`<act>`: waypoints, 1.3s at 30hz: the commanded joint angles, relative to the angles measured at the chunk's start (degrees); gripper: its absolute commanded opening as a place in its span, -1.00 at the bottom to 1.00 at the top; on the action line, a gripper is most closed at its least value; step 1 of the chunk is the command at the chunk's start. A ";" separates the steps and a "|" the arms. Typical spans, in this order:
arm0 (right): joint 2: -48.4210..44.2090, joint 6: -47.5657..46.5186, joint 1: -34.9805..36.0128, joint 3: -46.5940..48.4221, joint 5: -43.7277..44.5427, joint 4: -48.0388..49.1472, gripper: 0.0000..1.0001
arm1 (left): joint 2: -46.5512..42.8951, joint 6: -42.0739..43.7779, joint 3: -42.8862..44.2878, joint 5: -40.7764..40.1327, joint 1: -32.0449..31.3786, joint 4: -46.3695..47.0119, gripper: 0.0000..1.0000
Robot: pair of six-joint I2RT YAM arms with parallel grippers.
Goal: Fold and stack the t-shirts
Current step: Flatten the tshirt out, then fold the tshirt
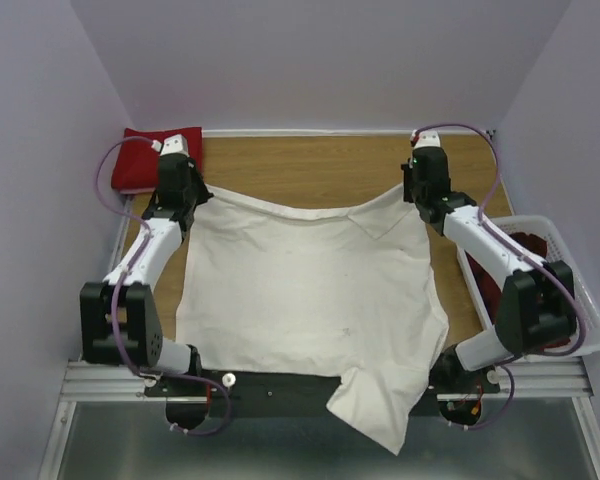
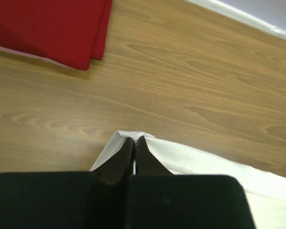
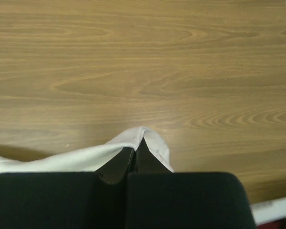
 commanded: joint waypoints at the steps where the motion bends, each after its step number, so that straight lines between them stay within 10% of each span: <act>1: 7.86 1.83 -4.60 0.92 -0.57 14.61 -0.99 | 10.88 -0.02 5.68 -1.33 -0.02 7.45 -1.00; 12: 22.84 6.06 -12.44 7.07 -12.97 14.53 -0.99 | 33.13 1.21 20.45 0.60 0.07 4.28 -1.00; 39: 5.37 20.92 -12.80 3.56 -15.18 -12.10 -0.99 | 29.98 4.37 25.20 -1.94 1.47 -5.48 -1.00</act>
